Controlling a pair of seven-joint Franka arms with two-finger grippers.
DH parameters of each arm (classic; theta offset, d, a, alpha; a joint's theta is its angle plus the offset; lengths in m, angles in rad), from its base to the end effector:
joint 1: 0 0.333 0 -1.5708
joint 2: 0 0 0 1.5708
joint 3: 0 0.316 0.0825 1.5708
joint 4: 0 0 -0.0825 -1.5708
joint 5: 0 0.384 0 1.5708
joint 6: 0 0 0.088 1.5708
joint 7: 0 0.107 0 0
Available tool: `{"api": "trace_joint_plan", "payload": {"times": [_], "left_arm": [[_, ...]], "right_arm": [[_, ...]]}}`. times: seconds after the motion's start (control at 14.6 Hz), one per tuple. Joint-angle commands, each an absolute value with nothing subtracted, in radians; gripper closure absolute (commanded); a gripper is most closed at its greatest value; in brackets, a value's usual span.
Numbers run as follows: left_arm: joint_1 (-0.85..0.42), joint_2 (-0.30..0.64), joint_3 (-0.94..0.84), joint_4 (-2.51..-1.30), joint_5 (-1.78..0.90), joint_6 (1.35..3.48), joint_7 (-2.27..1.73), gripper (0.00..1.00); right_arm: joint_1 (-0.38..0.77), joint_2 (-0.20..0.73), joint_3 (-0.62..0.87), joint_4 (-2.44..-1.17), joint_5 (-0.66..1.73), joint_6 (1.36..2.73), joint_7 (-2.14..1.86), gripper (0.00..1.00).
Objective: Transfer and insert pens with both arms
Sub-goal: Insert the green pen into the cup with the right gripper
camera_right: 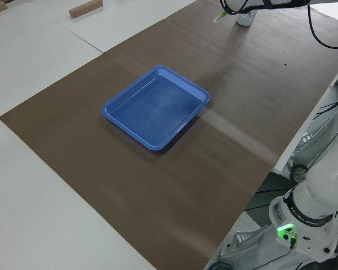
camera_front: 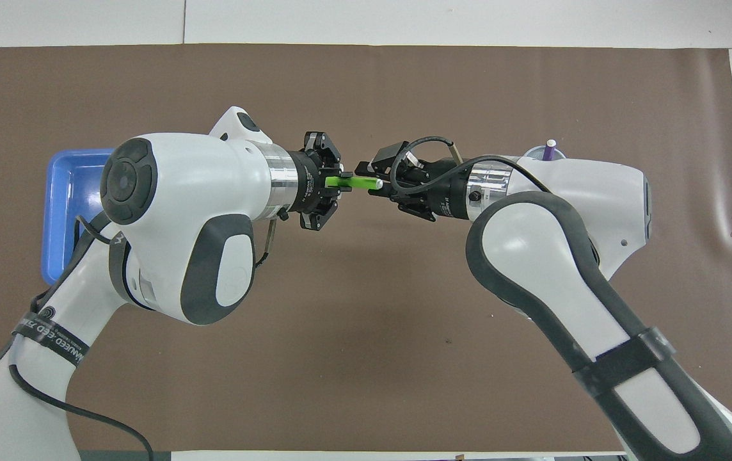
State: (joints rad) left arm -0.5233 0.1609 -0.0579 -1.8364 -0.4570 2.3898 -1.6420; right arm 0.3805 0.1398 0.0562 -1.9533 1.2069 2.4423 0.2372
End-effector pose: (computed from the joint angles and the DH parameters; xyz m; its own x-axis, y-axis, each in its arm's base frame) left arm 0.5324 -0.3522 0.4838 0.2708 0.8606 -0.4312 0.9466 -0.1569 0.2815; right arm 0.5612 0.2622 0.4449 0.8400 -0.4653 -0.2790 -0.4857 -0.4160 -0.7688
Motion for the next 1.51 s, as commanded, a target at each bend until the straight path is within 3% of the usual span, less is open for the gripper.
{"api": "trace_joint_plan", "payload": {"times": [0.0,0.07,0.14,0.48,0.55,0.62,0.82,1.1,1.44], "left_arm": [[-0.546,0.166,-0.046,-1.836,-0.474,2.393,-1.652,1.0],[-0.546,0.164,-0.046,-1.836,-0.474,2.393,-1.652,1.0],[-0.546,0.164,-0.046,-1.836,-0.474,2.39,-1.652,1.0],[-0.546,0.164,-0.045,-1.836,-0.471,2.387,-1.635,0.96],[-0.546,0.166,-0.043,-1.836,-0.46,2.391,-1.625,0.11],[-0.546,0.166,-0.043,-1.832,-0.457,2.388,-1.609,0.0],[-0.529,0.164,-0.037,-1.836,-0.454,2.381,-1.406,0.0],[-0.469,0.161,-0.029,-1.844,-0.369,2.329,-1.171,0.0],[-0.316,0.152,-0.028,-1.862,-0.273,2.235,-0.684,0.0]], "right_arm": [[0.377,0.12,0.063,-1.967,1.236,2.456,0.224,0.77],[0.379,0.12,0.063,-1.968,1.236,2.457,0.222,0.92],[0.379,0.12,0.063,-1.968,1.236,2.456,0.221,1.0],[0.376,0.118,0.063,-1.968,1.236,2.451,0.221,1.0],[0.374,0.118,0.063,-1.968,1.235,2.45,0.219,1.0],[0.371,0.12,0.061,-1.967,1.224,2.445,0.218,1.0],[0.323,0.133,0.055,-1.916,1.044,2.346,0.216,1.0],[0.164,0.198,0.057,-1.671,0.576,1.993,0.198,1.0],[0.065,0.27,0.057,-1.468,0.185,1.775,-0.188,1.0]]}}
